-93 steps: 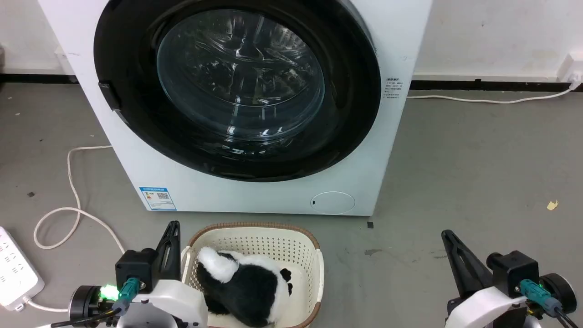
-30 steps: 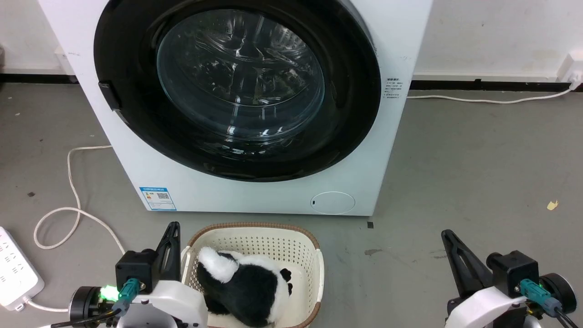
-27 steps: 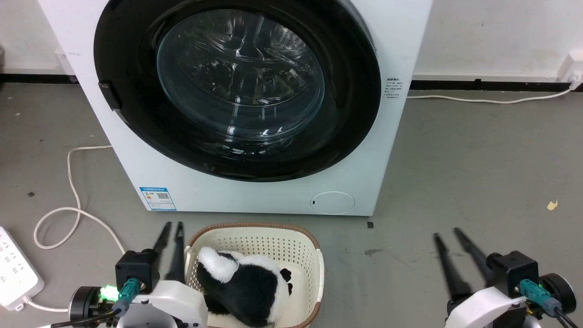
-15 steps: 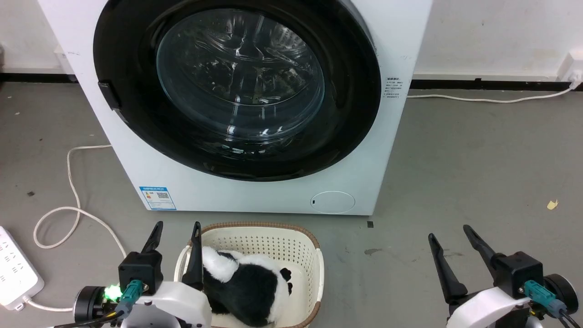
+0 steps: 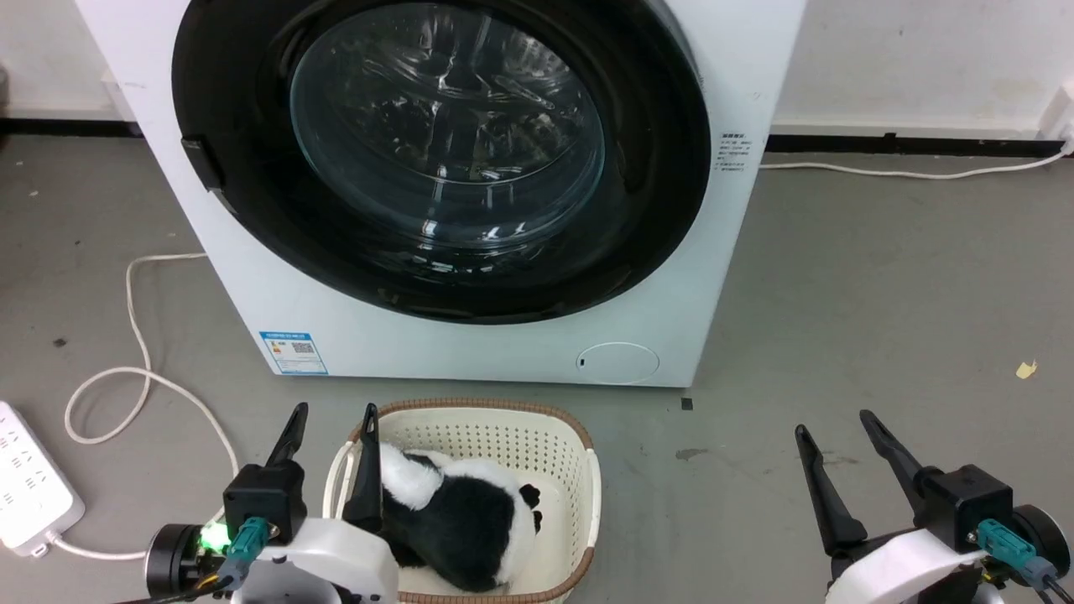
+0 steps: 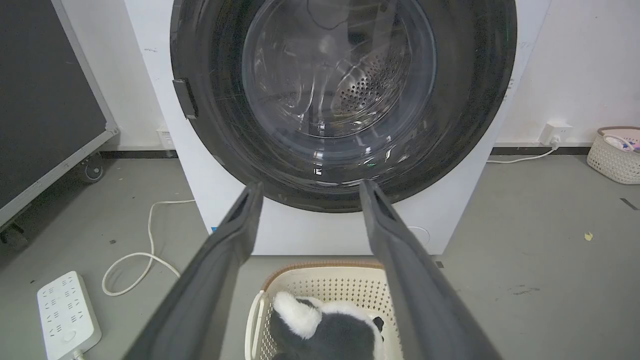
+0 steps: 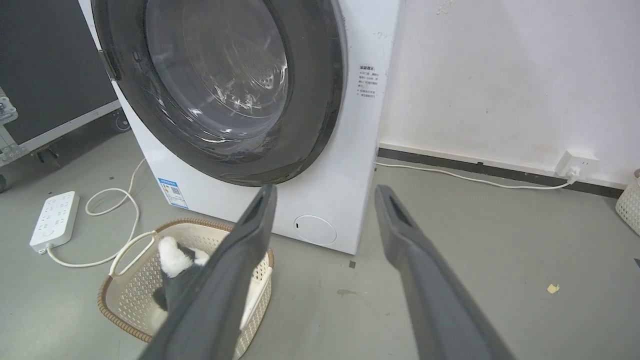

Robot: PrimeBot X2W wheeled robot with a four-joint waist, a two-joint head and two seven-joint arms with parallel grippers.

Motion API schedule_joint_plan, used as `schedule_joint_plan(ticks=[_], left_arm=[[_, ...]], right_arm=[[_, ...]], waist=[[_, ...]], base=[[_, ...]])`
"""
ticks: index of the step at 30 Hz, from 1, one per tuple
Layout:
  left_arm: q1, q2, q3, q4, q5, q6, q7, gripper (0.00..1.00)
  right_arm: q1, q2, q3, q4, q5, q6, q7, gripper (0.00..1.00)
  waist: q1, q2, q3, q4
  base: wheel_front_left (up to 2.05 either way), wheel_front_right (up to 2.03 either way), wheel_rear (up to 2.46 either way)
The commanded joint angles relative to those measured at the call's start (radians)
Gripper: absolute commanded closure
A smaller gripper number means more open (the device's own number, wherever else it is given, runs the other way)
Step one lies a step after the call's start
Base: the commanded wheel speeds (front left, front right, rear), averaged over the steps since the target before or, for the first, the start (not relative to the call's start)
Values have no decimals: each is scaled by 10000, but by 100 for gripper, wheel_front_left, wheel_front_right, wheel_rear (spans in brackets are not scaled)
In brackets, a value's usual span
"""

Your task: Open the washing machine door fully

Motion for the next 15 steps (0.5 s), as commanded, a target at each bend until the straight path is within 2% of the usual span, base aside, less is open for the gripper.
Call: schedule_joint_plan(ticks=[1, 3, 4, 5, 15], left_arm=[[-119, 4, -75, 15, -100, 43, -110, 0], [-151, 4, -110, 5, -131, 65, -151, 0], [-166, 4, -128, 0, -147, 78, -172, 0], [-180, 4, -146, -4, -163, 90, -193, 0], [-354, 5, -266, -69, -293, 211, -402, 0]], right_arm=[[-69, 11, -19, -11, 101, -3, -107, 0], [-121, 12, -22, -30, 168, -3, -149, 0], [-153, 11, -32, -36, 205, -3, -170, 54], [-191, 0, -40, -38, 245, -3, -190, 100], [-936, -354, -80, -24, 1345, -4, -68, 100]], waist=[[0, 0, 64, 38], [0, 0, 127, 68], [0, 0, 160, 83], [0, 0, 192, 98], [0, 0, 536, 245]], base=[[0, 0, 0], [0, 0, 0], [0, 0, 0], [0, 0, 0], [0, 0, 0]])
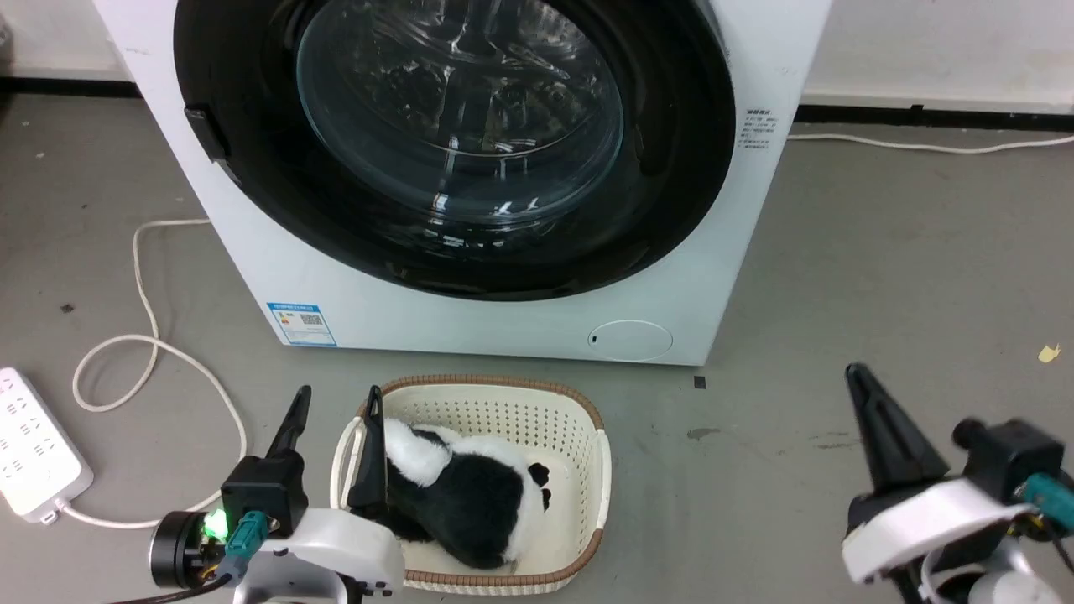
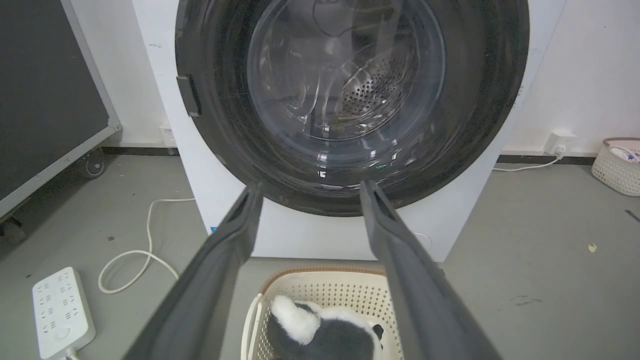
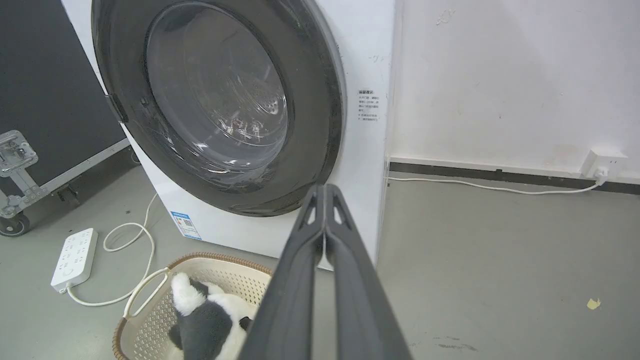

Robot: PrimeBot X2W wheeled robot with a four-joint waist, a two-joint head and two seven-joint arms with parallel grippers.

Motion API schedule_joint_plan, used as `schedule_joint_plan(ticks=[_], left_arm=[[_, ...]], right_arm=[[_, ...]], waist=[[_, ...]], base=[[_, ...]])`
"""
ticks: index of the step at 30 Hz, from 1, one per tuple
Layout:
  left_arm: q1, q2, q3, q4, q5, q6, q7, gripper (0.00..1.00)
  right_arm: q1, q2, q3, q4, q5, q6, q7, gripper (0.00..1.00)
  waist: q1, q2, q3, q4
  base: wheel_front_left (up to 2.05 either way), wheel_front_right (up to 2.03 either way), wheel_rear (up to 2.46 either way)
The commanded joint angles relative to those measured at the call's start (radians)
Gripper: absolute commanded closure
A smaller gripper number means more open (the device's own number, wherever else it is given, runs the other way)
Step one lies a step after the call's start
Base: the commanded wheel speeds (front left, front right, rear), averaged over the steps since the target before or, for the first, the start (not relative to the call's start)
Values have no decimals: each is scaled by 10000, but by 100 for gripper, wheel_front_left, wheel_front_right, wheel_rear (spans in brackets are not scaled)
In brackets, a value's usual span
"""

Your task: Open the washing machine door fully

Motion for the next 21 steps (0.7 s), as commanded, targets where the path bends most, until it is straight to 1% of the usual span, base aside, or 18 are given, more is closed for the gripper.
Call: schedule_joint_plan(ticks=[1, 12, 21], left_arm=[[-135, 5, -49, -33, -56, 44, -101, 0], [-344, 6, -163, -128, -234, 166, -331, 0], [-590, 7, -277, -253, -363, 283, -518, 0]], right_arm=[[-232, -101, -34, 11, 226, -4, 60, 100], [-1642, -334, -614, 233, 1915, -6, 986, 100], [-3140, -175, -1339, 865, 2878, -7, 1970, 100]], waist=[[0, -1, 46, 17], [0, -1, 470, 250], [0, -1, 1000, 440]], base=[[0, 0, 0], [0, 0, 0], [0, 0, 0]])
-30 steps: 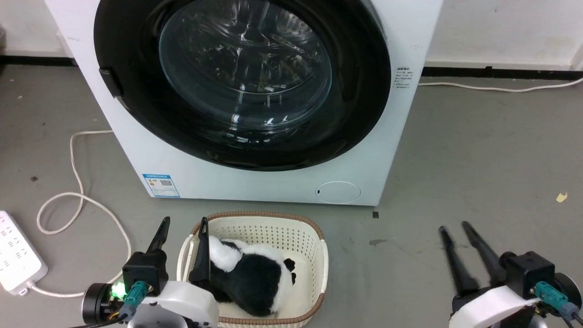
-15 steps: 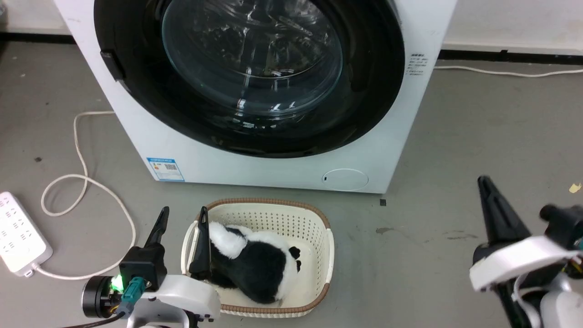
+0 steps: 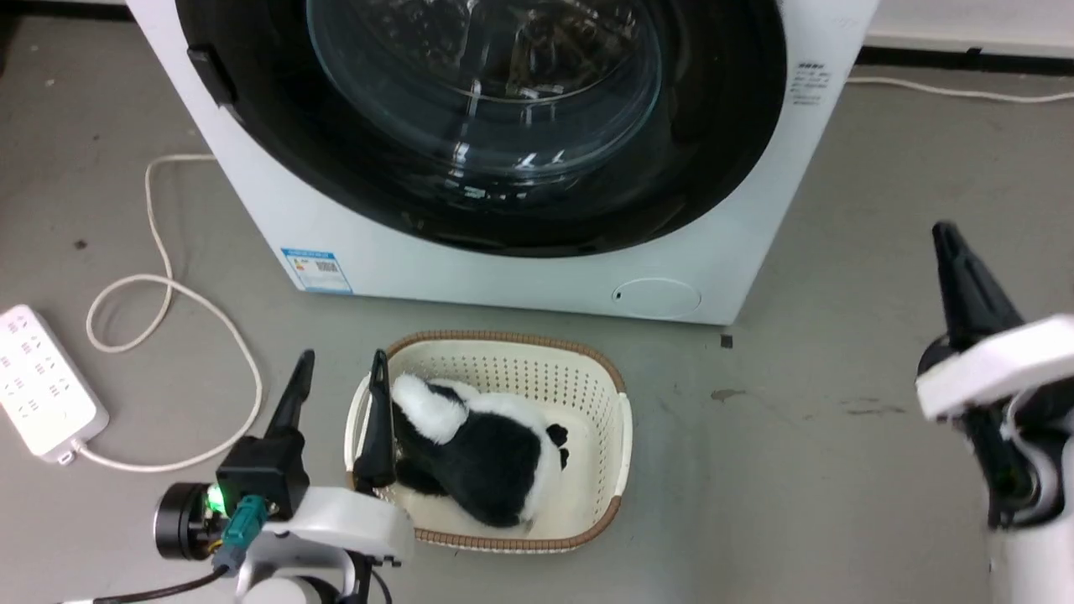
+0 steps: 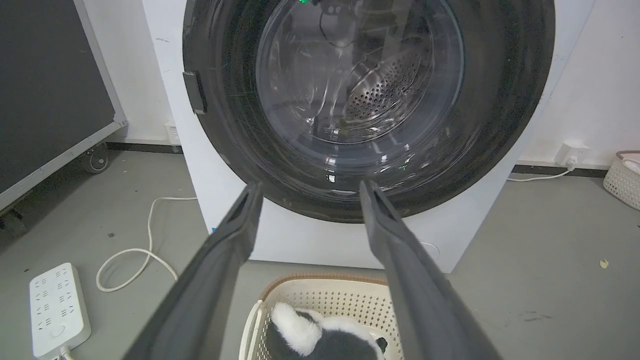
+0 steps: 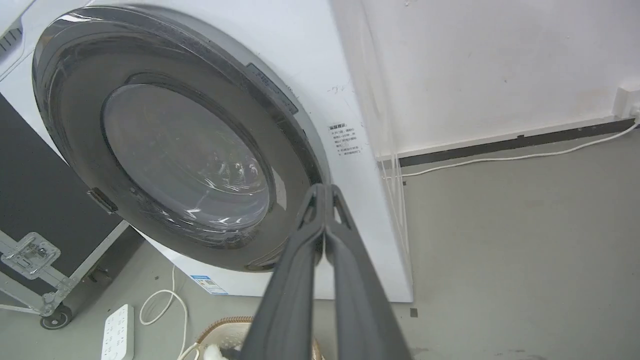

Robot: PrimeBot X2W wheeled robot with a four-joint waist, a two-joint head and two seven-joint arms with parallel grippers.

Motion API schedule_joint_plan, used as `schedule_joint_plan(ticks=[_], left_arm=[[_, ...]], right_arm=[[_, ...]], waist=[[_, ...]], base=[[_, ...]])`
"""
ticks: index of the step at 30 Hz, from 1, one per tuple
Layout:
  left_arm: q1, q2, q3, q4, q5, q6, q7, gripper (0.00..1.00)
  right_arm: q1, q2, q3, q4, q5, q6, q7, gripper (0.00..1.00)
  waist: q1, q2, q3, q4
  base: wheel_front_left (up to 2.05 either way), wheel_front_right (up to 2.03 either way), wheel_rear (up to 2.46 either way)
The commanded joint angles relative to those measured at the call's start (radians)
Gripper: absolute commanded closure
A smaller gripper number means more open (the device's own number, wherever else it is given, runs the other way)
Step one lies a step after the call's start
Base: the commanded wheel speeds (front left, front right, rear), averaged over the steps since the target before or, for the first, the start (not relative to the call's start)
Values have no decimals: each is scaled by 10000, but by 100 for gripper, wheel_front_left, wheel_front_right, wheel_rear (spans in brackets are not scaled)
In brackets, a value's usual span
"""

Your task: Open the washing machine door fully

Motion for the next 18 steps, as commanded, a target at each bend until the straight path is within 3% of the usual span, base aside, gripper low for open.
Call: schedule_joint_plan(ticks=[1, 18], left_arm=[[-305, 7, -67, -133, -138, 120, -177, 0], [-780, 9, -574, -198, -528, 396, -532, 0]], right_arm=[[-1009, 108, -413, 424, 445, -3, 506, 100], [-5086, 219, -2692, 3346, 1317, -5, 3028, 100]], waist=[[-1, 0, 357, 146], [-1, 0, 1416, 847]], base=[[0, 0, 0], [0, 0, 0]])
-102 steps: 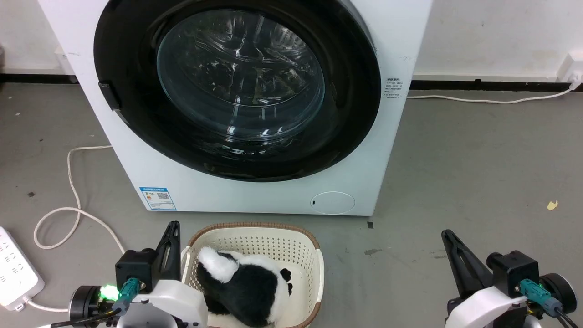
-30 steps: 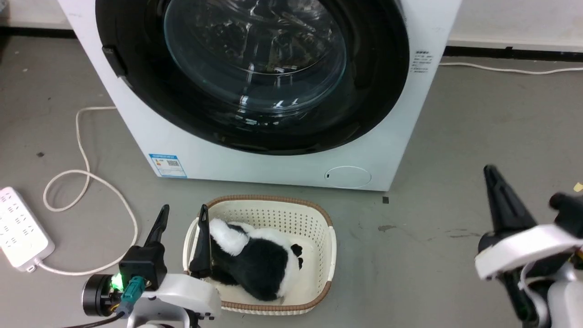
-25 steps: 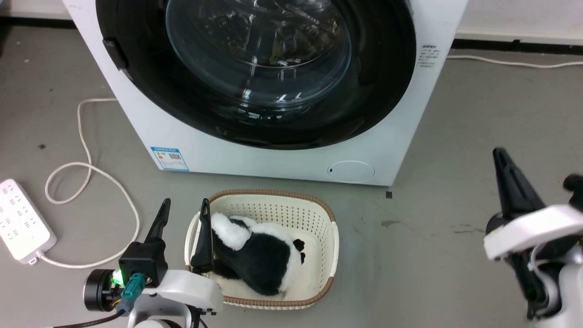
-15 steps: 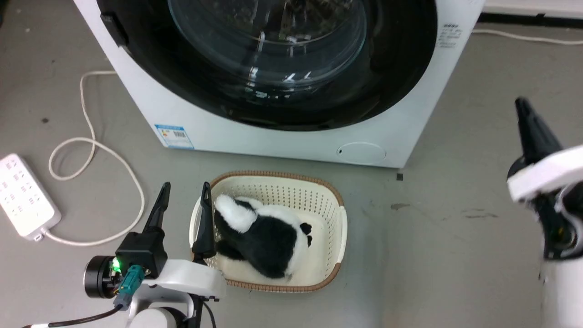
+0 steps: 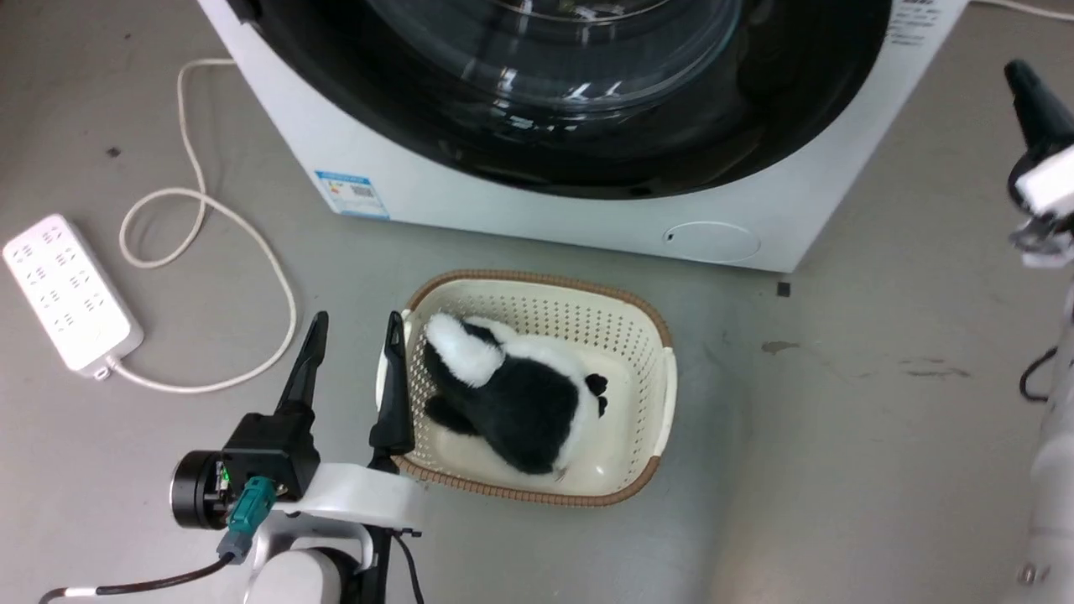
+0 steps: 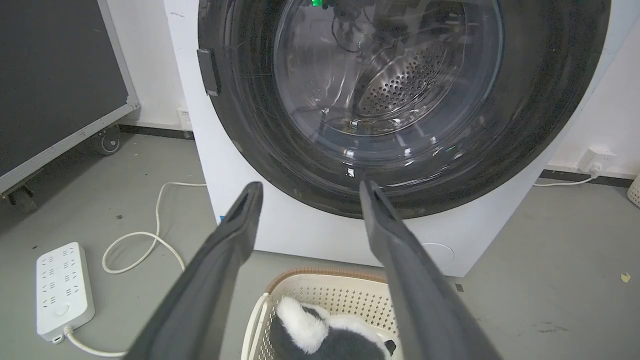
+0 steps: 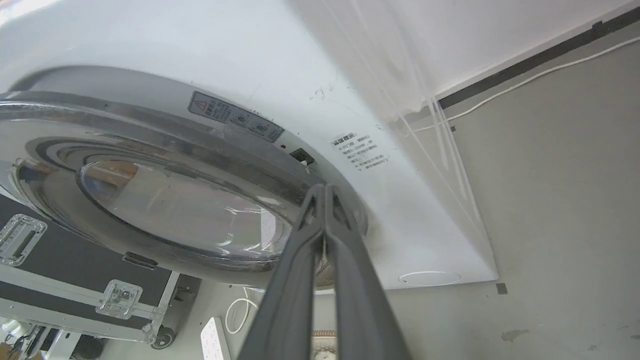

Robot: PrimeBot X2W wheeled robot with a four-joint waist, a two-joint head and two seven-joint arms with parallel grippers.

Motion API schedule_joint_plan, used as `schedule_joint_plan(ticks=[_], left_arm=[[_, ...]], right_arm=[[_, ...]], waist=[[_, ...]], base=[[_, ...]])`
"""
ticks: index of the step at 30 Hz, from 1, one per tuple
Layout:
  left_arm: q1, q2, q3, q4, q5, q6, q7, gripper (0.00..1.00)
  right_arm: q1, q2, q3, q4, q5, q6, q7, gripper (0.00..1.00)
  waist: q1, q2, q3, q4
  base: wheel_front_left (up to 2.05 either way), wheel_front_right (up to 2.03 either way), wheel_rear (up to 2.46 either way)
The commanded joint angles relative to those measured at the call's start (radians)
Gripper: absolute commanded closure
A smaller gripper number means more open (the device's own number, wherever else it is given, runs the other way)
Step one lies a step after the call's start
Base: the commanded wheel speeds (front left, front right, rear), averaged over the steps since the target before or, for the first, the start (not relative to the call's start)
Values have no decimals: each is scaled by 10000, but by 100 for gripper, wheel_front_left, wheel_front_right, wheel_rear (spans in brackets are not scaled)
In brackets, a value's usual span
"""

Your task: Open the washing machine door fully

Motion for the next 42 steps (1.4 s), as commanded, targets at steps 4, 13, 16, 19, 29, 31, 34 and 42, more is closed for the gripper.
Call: schedule_joint_plan(ticks=[4, 13, 16, 19, 29, 31, 34, 42], left_arm=[[-243, 9, -175, -36, -148, 111, -173, 0], [-404, 10, -452, -49, -362, 261, -361, 0], [-463, 10, -541, -50, -433, 305, -424, 0], [-535, 10, -626, -52, -504, 349, -486, 0], [-812, 11, -877, -85, -754, 539, -695, 0], [-857, 11, -919, -90, -805, 585, -737, 0], [-909, 11, -977, -98, -880, 653, -799, 0], [-912, 12, -1014, -44, -1008, 734, -966, 0]], right_arm=[[-1310, -23, -779, 977, 205, -3, 769, 100], [-3222, -202, -2154, 2512, 37, -4, 2044, 100], [-3776, -269, -2587, 2963, -76, -5, 2402, 100], [-4309, -311, -2990, 3366, -185, -5, 2749, 100], [-5902, -349, -4223, 4340, -492, -6, 3823, 100], [-6091, -366, -4432, 4481, -583, -6, 4027, 100], [-6220, -411, -4691, 4636, -744, -6, 4325, 100], [-5865, -363, -5540, 4923, -690, -7, 5368, 100]], waist=[[-1, 0, 259, 241], [-1, 0, 651, 605], [-1, 0, 776, 720], [-1, 0, 916, 829], [-1, 0, 1393, 1166], [-1, 0, 1458, 1221], [-1, 0, 1495, 1302], [-1, 0, 1119, 1382]], base=[[0, 0, 0], [0, 0, 0], [0, 0, 0], [0, 0, 0], [0, 0, 0], [0, 0, 0], [0, 0, 0], [0, 0, 0]])
